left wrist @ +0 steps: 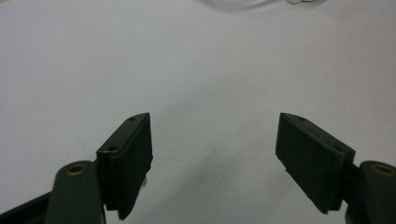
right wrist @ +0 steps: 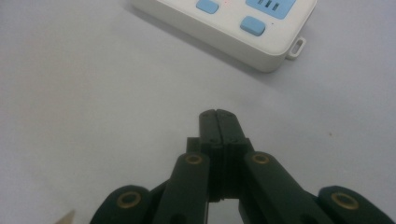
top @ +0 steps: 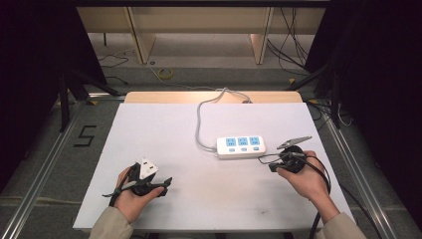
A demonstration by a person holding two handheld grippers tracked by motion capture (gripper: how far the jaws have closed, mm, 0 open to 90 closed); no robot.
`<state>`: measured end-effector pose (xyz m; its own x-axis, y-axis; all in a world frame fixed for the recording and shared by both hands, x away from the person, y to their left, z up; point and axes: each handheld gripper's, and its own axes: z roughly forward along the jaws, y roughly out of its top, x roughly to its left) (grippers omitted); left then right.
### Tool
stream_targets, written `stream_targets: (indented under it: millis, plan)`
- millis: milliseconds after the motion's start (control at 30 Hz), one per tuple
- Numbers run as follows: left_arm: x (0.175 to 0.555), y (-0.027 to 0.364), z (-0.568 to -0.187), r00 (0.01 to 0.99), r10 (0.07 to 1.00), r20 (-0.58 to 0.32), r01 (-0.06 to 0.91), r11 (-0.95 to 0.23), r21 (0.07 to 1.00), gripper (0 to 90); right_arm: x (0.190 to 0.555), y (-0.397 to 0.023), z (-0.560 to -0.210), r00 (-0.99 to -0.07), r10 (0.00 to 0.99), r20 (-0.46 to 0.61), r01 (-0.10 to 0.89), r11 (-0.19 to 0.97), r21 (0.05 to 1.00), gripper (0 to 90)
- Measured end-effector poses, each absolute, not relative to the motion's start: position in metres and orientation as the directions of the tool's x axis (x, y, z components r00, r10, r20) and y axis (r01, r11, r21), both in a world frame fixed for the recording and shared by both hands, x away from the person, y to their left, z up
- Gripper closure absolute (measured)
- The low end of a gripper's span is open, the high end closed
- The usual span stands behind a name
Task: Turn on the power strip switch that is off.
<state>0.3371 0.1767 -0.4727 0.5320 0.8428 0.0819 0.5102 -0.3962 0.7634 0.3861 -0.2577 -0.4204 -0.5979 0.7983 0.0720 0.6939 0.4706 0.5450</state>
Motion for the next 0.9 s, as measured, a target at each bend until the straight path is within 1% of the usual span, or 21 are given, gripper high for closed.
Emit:
stream_targets:
  millis: [400, 900]
  plan:
    - [0.337, 0.177, -0.473, 0.533, 0.842, 0.082, 0.509, -0.397, 0.764, 27.2, 0.397, -0.248, -0.417, -0.6, 0.797, 0.069, 0.704, 0.485, 0.518, 90.0]
    - [0.337, 0.176, -0.473, 0.533, 0.842, 0.079, 0.512, -0.396, 0.763, 27.2, 0.407, -0.246, -0.411, -0.594, 0.801, 0.068, 0.714, 0.487, 0.503, 90.0]
